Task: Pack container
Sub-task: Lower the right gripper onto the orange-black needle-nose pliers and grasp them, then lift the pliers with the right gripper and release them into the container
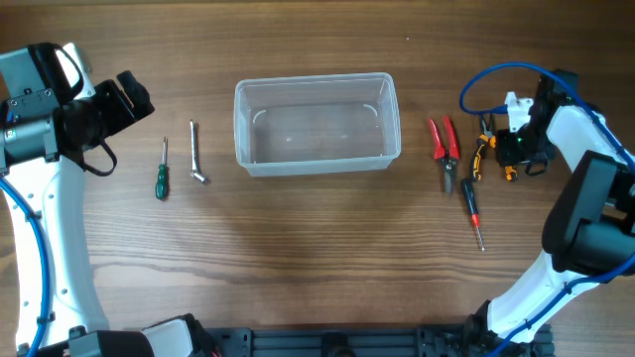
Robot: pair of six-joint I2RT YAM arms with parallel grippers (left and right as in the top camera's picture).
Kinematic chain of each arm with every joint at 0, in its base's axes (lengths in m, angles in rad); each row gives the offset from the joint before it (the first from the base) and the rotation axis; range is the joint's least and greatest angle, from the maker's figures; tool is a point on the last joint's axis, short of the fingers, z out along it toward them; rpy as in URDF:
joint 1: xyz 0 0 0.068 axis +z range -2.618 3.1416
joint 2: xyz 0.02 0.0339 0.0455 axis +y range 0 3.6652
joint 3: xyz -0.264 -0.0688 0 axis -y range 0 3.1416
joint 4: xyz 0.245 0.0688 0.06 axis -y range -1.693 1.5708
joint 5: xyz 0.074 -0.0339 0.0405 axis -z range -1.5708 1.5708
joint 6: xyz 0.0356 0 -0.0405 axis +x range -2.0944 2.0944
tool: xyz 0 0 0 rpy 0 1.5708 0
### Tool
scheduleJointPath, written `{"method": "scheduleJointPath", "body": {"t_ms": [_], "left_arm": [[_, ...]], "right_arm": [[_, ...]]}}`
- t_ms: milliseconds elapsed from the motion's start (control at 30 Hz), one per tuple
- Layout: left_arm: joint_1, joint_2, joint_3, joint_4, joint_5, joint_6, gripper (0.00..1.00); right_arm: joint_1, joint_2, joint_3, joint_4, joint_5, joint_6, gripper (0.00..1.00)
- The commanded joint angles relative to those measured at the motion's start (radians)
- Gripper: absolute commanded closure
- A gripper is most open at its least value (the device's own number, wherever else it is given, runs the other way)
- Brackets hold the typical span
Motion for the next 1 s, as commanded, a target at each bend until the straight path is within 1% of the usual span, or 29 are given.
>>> {"method": "scheduleJointPath", "body": {"t_ms": [0, 100, 167, 267, 300, 367, 467, 533, 600, 633, 667, 733, 833, 967], "left_arm": [[0.004, -0.002, 0.014, -0.001, 0.009, 0.016, 0.00], [0.004, -0.002, 0.014, -0.001, 0.009, 0.016, 0.00], [0.004, -0.002, 0.014, -0.001, 0.009, 0.016, 0.00], [0.004, -0.002, 0.014, -0.001, 0.009, 0.016, 0.00], [0.004, -0.002, 0.014, -0.001, 0.009, 0.016, 0.00], [0.004, -0.002, 0.014, -0.001, 0.009, 0.016, 0.00], [0.004, -0.002, 0.014, -0.001, 0.009, 0.016, 0.00], [0.004, -0.002, 0.014, -0.001, 0.009, 0.016, 0.00], [0.004, -0.002, 0.014, -0.001, 0.009, 0.016, 0.00], [0.004, -0.002, 0.014, -0.001, 0.009, 0.016, 0.01], [0.004, -0.002, 0.014, -0.001, 0.009, 0.016, 0.00], [0.004, -0.002, 0.014, -0.001, 0.009, 0.016, 0.00], [0.004, -0.002, 0.014, -0.001, 0.009, 0.016, 0.00], [0.004, -0.002, 0.014, -0.001, 0.009, 0.016, 0.00]], "right_arm": [[0.016, 0.029, -0.016, -0.003, 0.016, 0.005, 0.61], [0.050, 0.029, -0.016, -0.013, 0.011, -0.010, 0.60], [0.080, 0.029, -0.016, -0.032, 0.010, -0.031, 0.62], [0.098, 0.029, -0.016, -0.042, 0.011, -0.027, 0.69], [0.098, 0.029, -0.016, -0.043, 0.011, -0.025, 0.69], [0.097, 0.029, -0.016, -0.043, 0.011, -0.015, 0.76], [0.097, 0.029, -0.016, -0.036, 0.011, 0.042, 0.88], [0.097, 0.029, -0.016, -0.029, 0.001, 0.101, 0.89], [0.094, 0.029, -0.016, 0.011, -0.031, 0.214, 0.88], [0.093, 0.029, -0.010, 0.025, -0.093, 0.285, 0.90], [0.093, 0.029, -0.006, 0.029, -0.137, 0.317, 0.96], [0.093, 0.027, 0.002, 0.023, -0.200, 0.378, 0.96], [0.093, 0.012, 0.042, -0.037, -0.200, 0.486, 0.96], [0.093, -0.100, 0.092, -0.072, -0.235, 0.502, 0.96]]}}
